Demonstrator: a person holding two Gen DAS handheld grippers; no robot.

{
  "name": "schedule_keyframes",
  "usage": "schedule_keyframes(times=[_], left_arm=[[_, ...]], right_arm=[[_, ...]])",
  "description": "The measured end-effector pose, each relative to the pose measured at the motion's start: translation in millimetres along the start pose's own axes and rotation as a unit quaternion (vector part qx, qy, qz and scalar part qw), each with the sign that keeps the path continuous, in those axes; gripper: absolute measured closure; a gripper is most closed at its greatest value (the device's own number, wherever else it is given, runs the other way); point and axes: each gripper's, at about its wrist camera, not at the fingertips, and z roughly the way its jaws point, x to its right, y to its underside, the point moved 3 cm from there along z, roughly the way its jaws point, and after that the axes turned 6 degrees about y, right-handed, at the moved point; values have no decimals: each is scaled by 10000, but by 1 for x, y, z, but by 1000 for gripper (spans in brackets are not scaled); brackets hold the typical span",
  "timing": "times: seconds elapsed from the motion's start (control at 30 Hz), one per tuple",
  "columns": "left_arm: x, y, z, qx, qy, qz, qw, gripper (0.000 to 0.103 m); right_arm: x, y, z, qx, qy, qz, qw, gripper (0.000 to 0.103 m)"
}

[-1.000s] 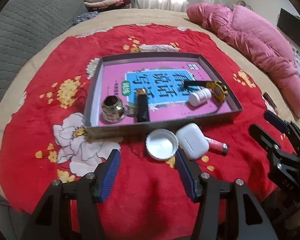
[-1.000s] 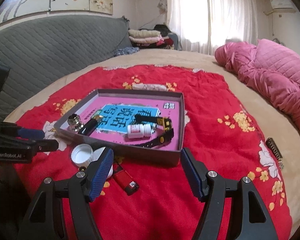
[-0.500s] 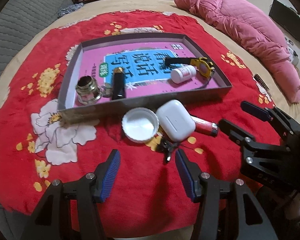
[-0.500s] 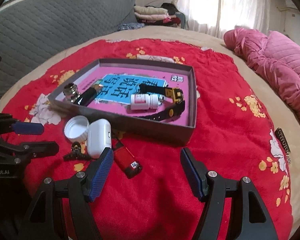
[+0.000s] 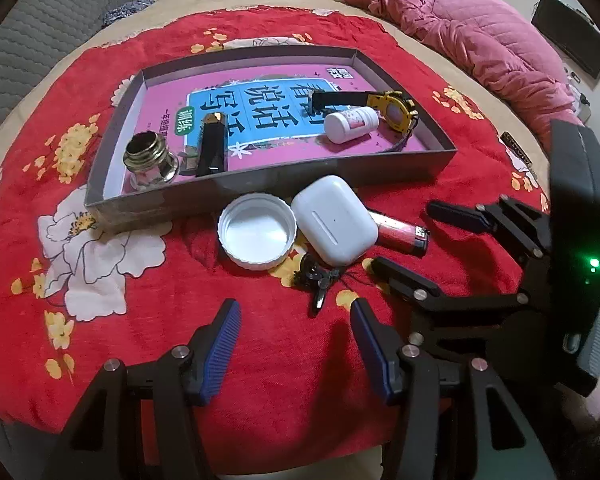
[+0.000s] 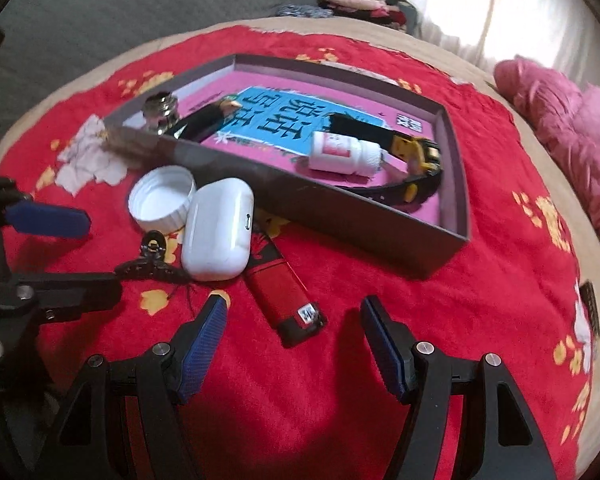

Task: Organize rigid objects
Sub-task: 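Grasp the small black clip with the left tool while the right tool grasps the red lighter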

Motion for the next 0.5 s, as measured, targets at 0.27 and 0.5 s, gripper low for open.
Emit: schedule_keyframes(times=[0.27, 0.5], left_arm=[[2, -3, 14, -99, 99, -8, 9999, 47], [1, -10, 25, -127, 136, -68, 9998, 47]], right_arm=[[6, -7, 22, 100, -210, 9, 9997, 29], [6, -10, 24, 152, -343, -60, 9993, 30]])
